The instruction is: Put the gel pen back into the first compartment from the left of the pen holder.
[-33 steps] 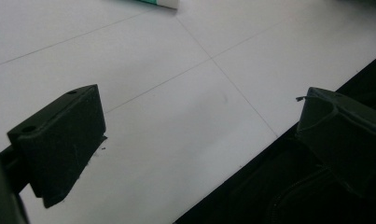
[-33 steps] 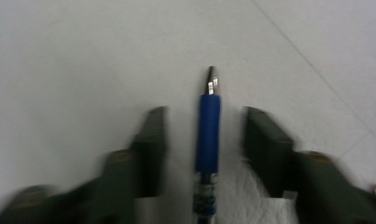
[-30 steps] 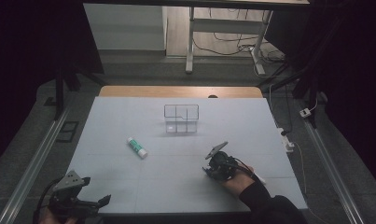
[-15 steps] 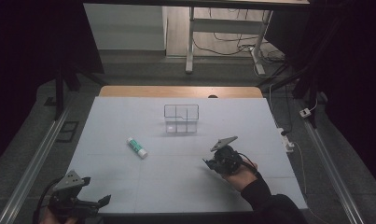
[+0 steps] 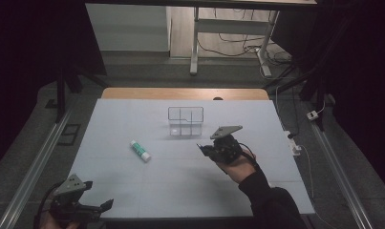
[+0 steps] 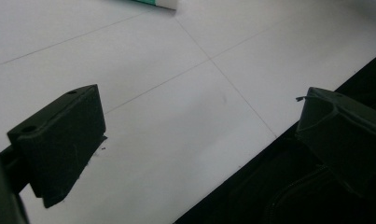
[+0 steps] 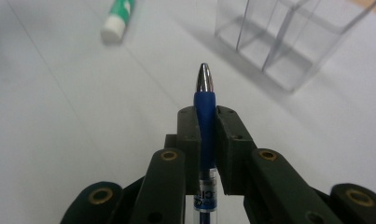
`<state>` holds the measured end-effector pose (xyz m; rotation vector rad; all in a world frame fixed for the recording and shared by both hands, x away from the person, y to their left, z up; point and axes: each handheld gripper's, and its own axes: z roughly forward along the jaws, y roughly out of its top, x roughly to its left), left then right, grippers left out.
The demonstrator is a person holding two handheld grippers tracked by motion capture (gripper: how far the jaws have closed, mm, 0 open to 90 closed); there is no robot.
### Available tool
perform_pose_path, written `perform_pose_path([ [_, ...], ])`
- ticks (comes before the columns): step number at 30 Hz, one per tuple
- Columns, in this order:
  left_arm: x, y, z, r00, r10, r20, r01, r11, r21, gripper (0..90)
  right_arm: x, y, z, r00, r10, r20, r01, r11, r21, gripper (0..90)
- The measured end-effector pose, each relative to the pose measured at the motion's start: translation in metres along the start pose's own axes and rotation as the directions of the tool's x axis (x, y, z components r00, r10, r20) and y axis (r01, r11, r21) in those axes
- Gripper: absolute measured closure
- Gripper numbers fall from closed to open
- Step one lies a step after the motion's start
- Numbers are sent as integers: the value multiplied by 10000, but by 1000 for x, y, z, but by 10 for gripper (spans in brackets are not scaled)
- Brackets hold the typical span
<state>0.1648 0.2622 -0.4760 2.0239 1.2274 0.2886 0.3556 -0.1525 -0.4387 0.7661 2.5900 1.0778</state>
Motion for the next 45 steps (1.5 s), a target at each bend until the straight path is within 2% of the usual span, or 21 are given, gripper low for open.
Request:
perform_pose_path([
  [2, 0, 0, 0, 10000, 20, 24, -20, 10000, 14, 10, -1, 9, 1, 9999, 33, -138, -38, 9993, -365, 803],
  [15, 0, 0, 0, 9999, 82, 89, -83, 9999, 77, 10, -12, 66, 14, 9999, -52, 130, 71, 9886, -1503, 803],
  [20, 0, 1, 1, 9999, 111, 96, -113, 9998, 143, 10, -17, 86, 27, 9999, -87, 97, 105, 9796, -2008, 803],
  [24, 0, 0, 1, 9999, 82, 108, -84, 9999, 144, 10, -18, 100, 39, 9998, -173, 50, 179, 9752, -2207, 803],
  [31, 1, 0, 1, 9998, 44, 215, -46, 9999, 100, 10, -21, 120, 57, 9995, -241, 190, 281, 9676, -2509, 803],
  [38, 2, 0, 1, 9995, 48, 319, -52, 9999, 113, 10, -32, 135, 71, 9995, 245, 203, -176, 9578, -2869, 803],
  [39, 2, 0, 1, 9995, 43, 326, -47, 9999, 109, 10, -33, 136, 72, 9994, 232, 262, -149, 9592, -2824, 803],
  [45, 2, 0, 1, 9994, 8, 350, -12, 10000, 98, 10, -41, 142, 83, 9980, 544, 309, -421, 9491, -3122, 802],
])
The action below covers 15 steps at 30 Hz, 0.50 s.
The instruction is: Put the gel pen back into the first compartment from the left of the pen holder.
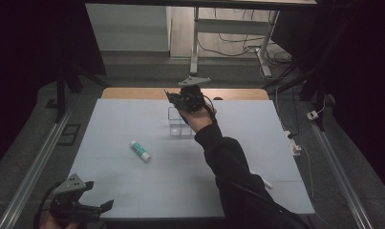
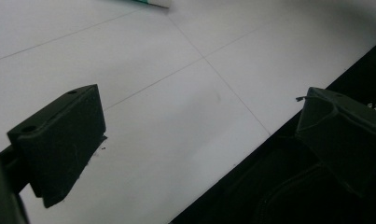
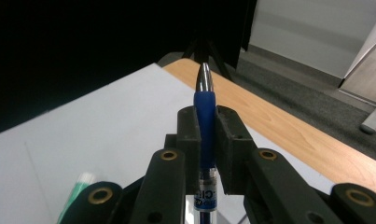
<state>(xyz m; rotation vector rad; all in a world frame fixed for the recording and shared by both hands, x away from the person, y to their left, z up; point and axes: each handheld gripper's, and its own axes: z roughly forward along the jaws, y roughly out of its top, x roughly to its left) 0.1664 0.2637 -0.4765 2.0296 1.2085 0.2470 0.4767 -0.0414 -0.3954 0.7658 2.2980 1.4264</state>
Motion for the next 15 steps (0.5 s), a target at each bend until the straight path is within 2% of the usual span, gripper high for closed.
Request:
perform_pose_path([
  [6, 1, 0, 0, 10000, 5, 16, -5, 10000, -18, 10, -5, 5, 12, 9996, 254, 76, -250, 9988, -415, 802],
  [15, 1, -1, 0, 10000, -51, 50, 52, 10000, -42, 10, -10, 14, 28, 9992, 307, 243, -293, 9980, -565, 802],
])
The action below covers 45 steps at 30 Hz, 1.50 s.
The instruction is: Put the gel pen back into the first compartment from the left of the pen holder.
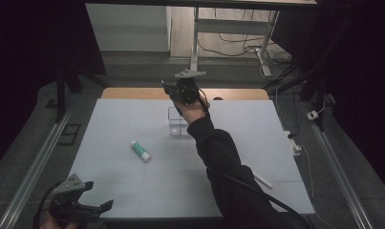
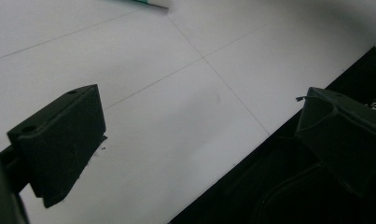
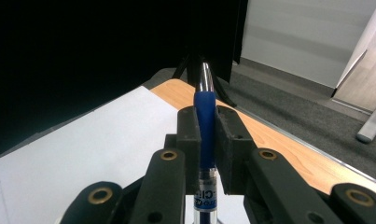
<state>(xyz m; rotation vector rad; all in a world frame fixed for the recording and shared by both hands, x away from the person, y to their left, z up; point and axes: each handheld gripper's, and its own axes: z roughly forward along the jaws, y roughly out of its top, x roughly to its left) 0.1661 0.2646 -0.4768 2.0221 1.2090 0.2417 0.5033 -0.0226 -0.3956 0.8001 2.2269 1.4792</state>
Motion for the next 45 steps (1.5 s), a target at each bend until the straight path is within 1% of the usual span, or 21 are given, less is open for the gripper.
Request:
perform_pose_path([
  [1, 0, 0, 0, 10000, 24, -11, -24, 10000, 3, 10, 0, 0, 2, 10000, 30, -3, -30, 10000, -4, 802],
  [2, 0, 0, 0, 10000, 31, -10, -31, 10000, 2, 10, 0, -1, 5, 10000, -44, 86, 44, 10000, 13, 802],
  [4, 0, 0, 0, 10000, 33, -13, -33, 10000, 0, 10, 0, -3, 10, 10000, 6, -1, -6, 9999, -100, 801],
  [8, 0, 0, 0, 10000, 28, -6, -28, 10000, -7, 10, 1, -10, 19, 9997, -230, 88, 231, 9997, -122, 801],
  [12, 0, 0, 0, 10000, 17, 15, -17, 10000, -6, 10, 2, -14, 26, 10000, -75, 49, 75, 9999, -140, 800],
  [16, 0, 0, 0, 10000, 50, -2, -50, 10000, 8, 10, 3, -17, 29, 9999, -106, -3, 106, 9999, -86, 800],
  [22, 0, 0, 0, 10000, 95, -3, -95, 10000, 16, 10, 2, -26, 30, 9995, -267, 138, 264, 9993, 246, 798],
  [26, 0, 0, 0, 9999, 113, 10, -113, 9999, 23, 10, 1, -33, 31, 9996, -226, 194, 215, 9982, 552, 788],
  [27, 0, 0, 0, 9999, 114, 14, -114, 9999, 23, 10, 1, -35, 32, 9998, -145, 146, 135, 9978, 654, 786],
  [28, 0, 0, 0, 9999, 116, 11, -116, 9999, 25, 10, 1, -36, 31, 9996, -217, 188, 202, 9970, 742, 778],
  [29, 0, 0, 0, 9999, 119, 11, -119, 9999, 26, 10, 0, -37, 31, 9995, -220, 224, 202, 9970, 753, 747],
  [30, 0, 0, 0, 9999, 118, 11, -118, 9999, 26, 10, -1, -38, 31, 9998, -160, 145, 149, 9972, 730, 708],
  [31, 0, 0, 0, 9999, 115, 9, -115, 9999, 28, 10, -1, -37, 29, 9998, -109, 142, 96, 9961, 873, 677],
  [32, 0, 0, 0, 9999, 115, 10, -115, 9999, 32, 10, -1, -36, 28, 9999, -115, 128, 104, 9966, 814, 660],
  [34, 0, 0, 0, 9999, 109, 9, -109, 9999, 30, 10, -1, -33, 22, 9996, -270, 99, 260, 9955, 911, 624],
  [37, 0, 0, 0, 9999, 109, -3, -109, 9999, 40, 10, 0, -27, 12, 9985, -538, 109, 526, 9948, 871, 553],
  [39, 0, 0, 0, 9999, 101, -7, -101, 9999, 36, 10, 0, -24, 5, 9984, -537, 160, 521, 9946, 898, 501],
  [40, 0, 0, 0, 10000, 98, -10, -98, 9999, 35, 10, -1, -22, 0, 9984, -562, 112, 550, 9944, 908, 472],
  [42, 0, 0, 0, 10000, 64, 3, -64, 10000, 38, 10, -1, -19, -8, 9990, -434, 47, 426, 9933, 1074, 421],
  [43, 0, 1, 1, 10000, 63, -1, -63, 10000, 46, 10, -1, -18, -11, 9989, -452, 76, 441, 9926, 1128, 402],
  [45, 0, 1, 1, 10000, 78, -31, -78, 10000, 62, 10, -1, -17, -18, 9995, -311, -37, 313, 9925, 1186, 357],
])
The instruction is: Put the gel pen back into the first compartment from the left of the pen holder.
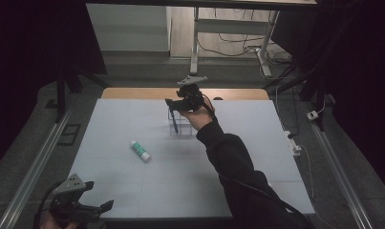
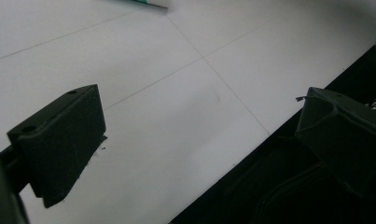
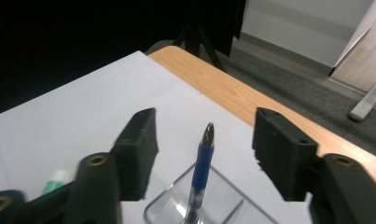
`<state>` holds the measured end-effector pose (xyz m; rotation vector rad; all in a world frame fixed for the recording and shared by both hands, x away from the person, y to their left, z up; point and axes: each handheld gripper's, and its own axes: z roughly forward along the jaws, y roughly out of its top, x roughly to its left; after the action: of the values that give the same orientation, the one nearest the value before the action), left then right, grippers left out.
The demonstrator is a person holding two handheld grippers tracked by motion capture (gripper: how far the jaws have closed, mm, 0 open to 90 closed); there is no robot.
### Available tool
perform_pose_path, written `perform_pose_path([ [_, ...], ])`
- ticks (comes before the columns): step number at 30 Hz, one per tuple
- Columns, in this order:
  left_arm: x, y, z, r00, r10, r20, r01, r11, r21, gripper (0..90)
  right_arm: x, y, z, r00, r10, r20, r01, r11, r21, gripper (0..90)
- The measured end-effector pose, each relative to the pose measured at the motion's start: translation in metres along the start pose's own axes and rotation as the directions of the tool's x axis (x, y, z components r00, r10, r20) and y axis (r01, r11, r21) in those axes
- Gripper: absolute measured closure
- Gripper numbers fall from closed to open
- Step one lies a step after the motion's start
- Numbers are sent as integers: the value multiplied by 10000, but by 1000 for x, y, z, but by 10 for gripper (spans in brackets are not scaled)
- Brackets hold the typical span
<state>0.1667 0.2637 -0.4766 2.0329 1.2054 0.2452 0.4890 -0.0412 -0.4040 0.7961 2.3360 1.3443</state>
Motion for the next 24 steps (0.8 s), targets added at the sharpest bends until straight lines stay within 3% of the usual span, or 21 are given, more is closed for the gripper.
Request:
perform_pose_path([
  [4, 0, 0, 0, 10000, -48, -5, 48, 10000, -4, 10, 3, -2, -14, 9990, 169, -423, -159, 9996, 246, 275],
  [13, 0, 0, 0, 10000, -63, -24, 63, 10000, 17, 11, 19, -18, -39, 9947, -49, -1030, 152, 9950, 990, 137],
  [19, 0, 0, 1, 10000, -79, -13, 79, 10000, 11, 11, 25, -31, -56, 9922, -14, -1249, 158, 9933, 1145, 62],
  [24, 0, 0, 1, 10000, -80, -31, 80, 10000, 30, 11, 24, -43, -70, 9934, 60, -1146, 75, 9931, 1171, 23],
])
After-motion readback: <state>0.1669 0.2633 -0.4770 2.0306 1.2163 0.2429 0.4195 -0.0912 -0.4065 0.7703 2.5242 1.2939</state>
